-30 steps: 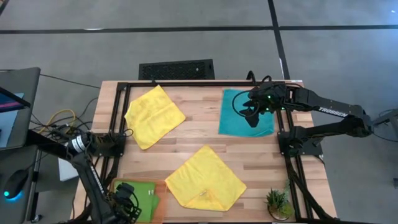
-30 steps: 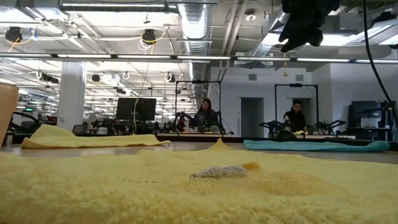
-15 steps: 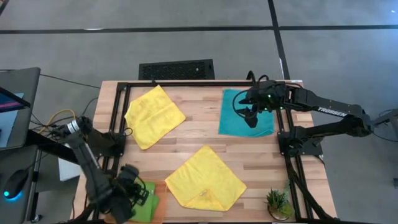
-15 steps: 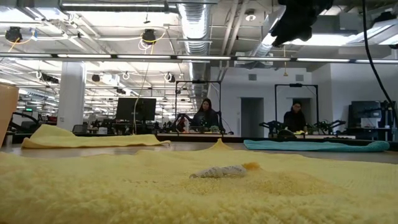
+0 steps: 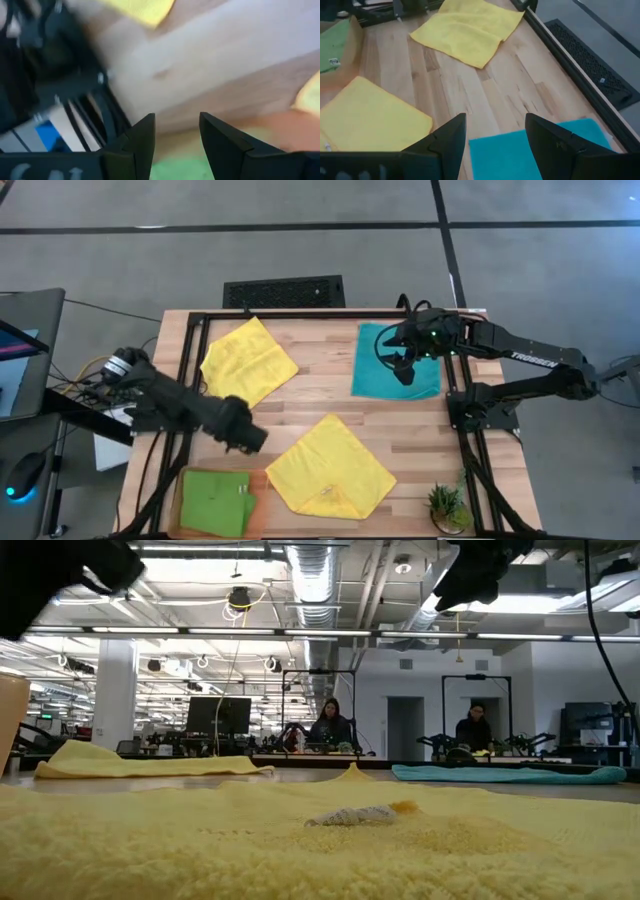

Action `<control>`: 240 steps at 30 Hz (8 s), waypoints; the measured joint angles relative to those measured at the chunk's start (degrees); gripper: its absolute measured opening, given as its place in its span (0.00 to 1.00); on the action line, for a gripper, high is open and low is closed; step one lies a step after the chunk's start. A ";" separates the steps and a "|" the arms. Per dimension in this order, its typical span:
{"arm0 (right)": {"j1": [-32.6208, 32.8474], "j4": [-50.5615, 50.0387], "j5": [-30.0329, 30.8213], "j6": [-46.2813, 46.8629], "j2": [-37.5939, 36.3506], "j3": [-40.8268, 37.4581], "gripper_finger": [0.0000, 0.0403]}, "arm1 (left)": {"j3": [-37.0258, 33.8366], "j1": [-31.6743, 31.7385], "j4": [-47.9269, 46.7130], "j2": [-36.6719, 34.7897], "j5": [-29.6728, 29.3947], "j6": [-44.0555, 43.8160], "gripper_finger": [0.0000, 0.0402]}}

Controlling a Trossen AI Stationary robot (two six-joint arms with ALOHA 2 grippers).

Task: Fold microfiber towels
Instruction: Fold the top yellow microfiber towel

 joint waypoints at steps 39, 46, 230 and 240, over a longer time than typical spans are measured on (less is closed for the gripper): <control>0.15 -0.47 -4.53 -1.93 -0.13 -0.02 0.57 | -29.09 14.50 28.37 0.38 -4.99 18.60 0.36; 0.15 -0.51 -4.53 -1.99 -0.13 -0.02 0.57 | -29.96 14.50 29.43 0.18 -6.71 19.12 0.36; -0.29 -10.87 9.91 -28.54 25.49 12.90 0.03 | 12.53 20.94 13.39 0.36 -31.66 51.99 0.00; -6.25 -1.13 19.16 -29.90 25.49 12.90 0.02 | 14.57 31.85 15.63 0.34 -40.88 55.46 0.00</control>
